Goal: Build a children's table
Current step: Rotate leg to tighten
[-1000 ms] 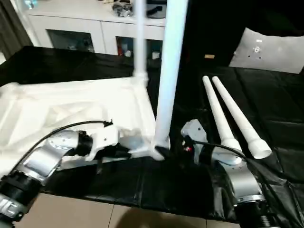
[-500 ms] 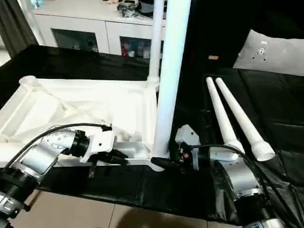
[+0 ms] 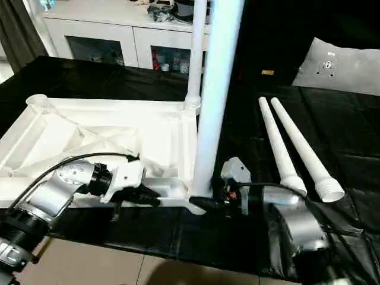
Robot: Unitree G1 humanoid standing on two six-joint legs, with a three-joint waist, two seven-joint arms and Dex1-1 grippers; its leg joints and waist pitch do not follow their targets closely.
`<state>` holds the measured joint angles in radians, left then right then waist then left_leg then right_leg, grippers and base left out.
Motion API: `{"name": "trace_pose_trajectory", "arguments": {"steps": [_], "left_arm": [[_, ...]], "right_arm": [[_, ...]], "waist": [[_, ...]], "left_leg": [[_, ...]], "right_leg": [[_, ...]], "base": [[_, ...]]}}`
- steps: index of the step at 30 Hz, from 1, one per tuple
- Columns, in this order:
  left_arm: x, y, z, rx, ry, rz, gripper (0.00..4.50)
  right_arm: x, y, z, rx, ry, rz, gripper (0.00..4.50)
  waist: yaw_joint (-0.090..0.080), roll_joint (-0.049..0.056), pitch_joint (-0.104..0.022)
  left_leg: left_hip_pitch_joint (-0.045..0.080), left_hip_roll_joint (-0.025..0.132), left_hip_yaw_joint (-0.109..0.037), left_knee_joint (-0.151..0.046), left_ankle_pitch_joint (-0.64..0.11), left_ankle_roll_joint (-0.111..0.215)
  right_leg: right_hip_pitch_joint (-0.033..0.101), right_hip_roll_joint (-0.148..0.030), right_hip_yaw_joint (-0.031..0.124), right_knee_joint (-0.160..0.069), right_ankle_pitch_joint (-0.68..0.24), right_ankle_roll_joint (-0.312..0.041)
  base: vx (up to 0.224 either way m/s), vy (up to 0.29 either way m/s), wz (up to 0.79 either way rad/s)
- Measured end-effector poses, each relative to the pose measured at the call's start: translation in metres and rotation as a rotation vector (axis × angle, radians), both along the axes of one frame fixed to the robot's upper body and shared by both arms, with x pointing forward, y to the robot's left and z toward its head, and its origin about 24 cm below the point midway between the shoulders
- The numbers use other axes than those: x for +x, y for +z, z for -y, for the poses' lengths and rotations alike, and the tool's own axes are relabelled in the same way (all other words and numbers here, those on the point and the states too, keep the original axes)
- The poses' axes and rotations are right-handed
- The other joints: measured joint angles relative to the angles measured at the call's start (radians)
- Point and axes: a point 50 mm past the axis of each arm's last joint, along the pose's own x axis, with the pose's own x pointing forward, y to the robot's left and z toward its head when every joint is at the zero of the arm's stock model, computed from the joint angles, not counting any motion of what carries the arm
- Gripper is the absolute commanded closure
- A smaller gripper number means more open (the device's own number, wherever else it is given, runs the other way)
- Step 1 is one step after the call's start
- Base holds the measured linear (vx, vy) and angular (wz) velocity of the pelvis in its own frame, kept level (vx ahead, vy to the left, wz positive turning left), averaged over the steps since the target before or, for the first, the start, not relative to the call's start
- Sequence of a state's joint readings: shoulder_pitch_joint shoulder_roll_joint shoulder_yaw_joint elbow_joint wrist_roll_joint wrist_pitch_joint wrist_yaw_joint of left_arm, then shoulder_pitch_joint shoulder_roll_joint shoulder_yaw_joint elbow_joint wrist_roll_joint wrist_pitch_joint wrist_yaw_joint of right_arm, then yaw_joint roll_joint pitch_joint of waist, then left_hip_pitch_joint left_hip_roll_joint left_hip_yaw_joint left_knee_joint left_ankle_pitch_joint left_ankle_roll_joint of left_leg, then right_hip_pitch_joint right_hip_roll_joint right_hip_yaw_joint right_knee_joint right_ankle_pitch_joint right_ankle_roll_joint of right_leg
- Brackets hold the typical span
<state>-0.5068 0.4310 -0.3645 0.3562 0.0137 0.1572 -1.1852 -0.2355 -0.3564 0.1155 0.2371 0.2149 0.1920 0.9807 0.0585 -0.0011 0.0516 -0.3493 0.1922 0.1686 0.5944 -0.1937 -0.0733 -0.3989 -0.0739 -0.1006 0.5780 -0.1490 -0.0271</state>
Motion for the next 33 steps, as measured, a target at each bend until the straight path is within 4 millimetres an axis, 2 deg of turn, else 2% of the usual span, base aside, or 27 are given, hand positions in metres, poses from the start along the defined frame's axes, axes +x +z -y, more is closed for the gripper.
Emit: {"name": "trace_pose_trajectory", "arguments": {"steps": [3, 7, 12, 14, 19, 23, 28, 33], "left_arm": [[0.006, -0.003, 0.011, -0.025, 0.141, -0.002, 4.5], [0.012, -0.007, 0.038, -0.09, 0.307, -0.028, 4.5], [0.017, -0.01, 0.068, -0.147, 0.426, -0.043, 4.5], [0.018, -0.008, 0.073, -0.14, 0.421, -0.026, 4.5], [0.025, -0.003, 0.064, -0.098, 0.441, 0.072, 4.5], [0.025, -0.001, 0.053, -0.075, 0.383, 0.107, 4.5], [0.02, -0.001, 0.034, -0.049, 0.246, 0.126, 4.5], [0.012, -0.001, 0.02, -0.016, 0.094, 0.114, 4.5]], "right_arm": [[0.009, -0.004, -0.007, 0.018, -0.214, 0.007, 1.8], [0.023, -0.006, -0.01, 0.04, -0.489, 0.002, 1.8], [0.035, -0.004, -0.01, 0.013, -0.693, 0.019, 1.8], [0.037, -0.004, -0.01, 0.004, -0.735, 0.027, 1.24], [0.029, -0.009, -0.022, 0.011, -0.662, 0.025, 0.72], [0.025, -0.008, -0.019, 0.012, -0.572, 0.054, 0.45], [0.02, -0.004, 0.0, -0.014, -0.44, 0.105, 0.05], [0.015, 0.008, 0.021, -0.064, -0.267, 0.139, 0.05]], "waist": [[-0.011, 0.0, 0.0], [-0.029, 0.0, 0.0], [-0.027, 0.001, 0.0], [-0.025, 0.001, 0.0], [-0.035, 0.002, 0.0], [-0.028, 0.005, 0.0], [-0.019, 0.007, 0.001], [-0.008, 0.007, 0.001]], "left_leg": [[0.001, 0.0, 0.0, 0.004, 0.0, 0.0], [-0.001, -0.001, 0.0, 0.009, 0.0, 0.0], [-0.004, -0.002, 0.0, 0.008, -0.001, 0.002], [-0.006, -0.002, 0.0, 0.007, -0.002, 0.004], [-0.011, 0.0, 0.0, 0.002, -0.005, 0.003], [-0.011, 0.001, 0.0, -0.003, -0.005, 0.004], [-0.009, -0.001, 0.0, -0.001, -0.005, 0.003], [-0.002, -0.001, 0.0, 0.0, -0.005, 0.003]], "right_leg": [[0.0, -0.001, -0.001, -0.001, 0.0, 0.0], [-0.001, -0.003, -0.001, -0.004, 0.0, 0.001], [-0.001, -0.003, -0.002, -0.009, 0.0, 0.001], [-0.002, -0.003, -0.002, -0.009, 0.0, 0.001], [-0.008, -0.002, -0.001, -0.002, 0.002, 0.003], [-0.01, 0.0, -0.002, 0.0, 0.0, -0.001], [-0.01, -0.002, -0.001, -0.001, 0.0, -0.002], [-0.004, -0.002, 0.0, -0.001, 0.0, -0.001]], "base": [[0.0, 0.0, 0.0], [0.0, 0.0, 0.0], [0.0, 0.0, 0.0], [0.0, 0.0, 0.0], [0.0, 0.0, 0.0], [0.0, 0.0, 0.0], [0.0, 0.0, 0.0], [0.0, 0.0, 0.0]]}}
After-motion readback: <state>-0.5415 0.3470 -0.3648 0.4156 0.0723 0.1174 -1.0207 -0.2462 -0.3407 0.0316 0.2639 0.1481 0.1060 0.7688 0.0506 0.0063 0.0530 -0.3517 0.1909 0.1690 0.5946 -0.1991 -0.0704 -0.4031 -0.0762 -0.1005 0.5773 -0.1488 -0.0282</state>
